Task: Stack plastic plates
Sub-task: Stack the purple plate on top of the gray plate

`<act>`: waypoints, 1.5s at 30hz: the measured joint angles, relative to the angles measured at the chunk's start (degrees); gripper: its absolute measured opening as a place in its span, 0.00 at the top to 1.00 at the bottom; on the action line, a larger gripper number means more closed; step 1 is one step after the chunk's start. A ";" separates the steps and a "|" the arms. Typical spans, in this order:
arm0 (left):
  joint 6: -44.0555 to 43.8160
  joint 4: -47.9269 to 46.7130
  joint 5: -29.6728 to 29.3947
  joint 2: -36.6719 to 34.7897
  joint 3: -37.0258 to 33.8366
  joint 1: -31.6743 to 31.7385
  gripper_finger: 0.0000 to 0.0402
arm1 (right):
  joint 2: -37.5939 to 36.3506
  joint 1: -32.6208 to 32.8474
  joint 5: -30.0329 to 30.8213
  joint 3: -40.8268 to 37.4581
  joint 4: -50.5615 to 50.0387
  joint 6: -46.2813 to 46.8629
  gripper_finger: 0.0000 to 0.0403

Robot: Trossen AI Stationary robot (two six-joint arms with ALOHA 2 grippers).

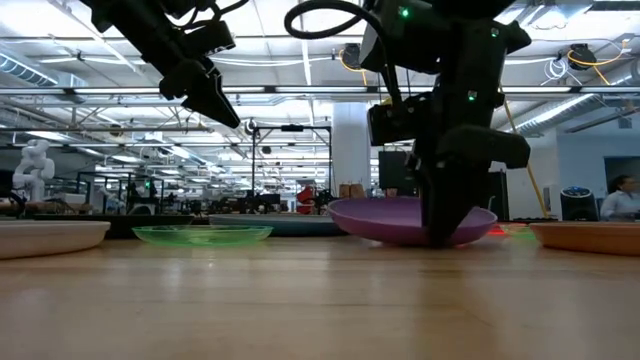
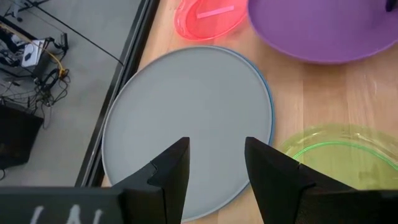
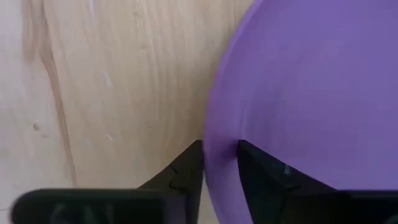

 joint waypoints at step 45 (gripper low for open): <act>-1.31 -1.45 -7.06 -9.31 0.00 -0.01 0.60 | 8.70 -24.41 1.17 14.80 21.82 -43.97 0.99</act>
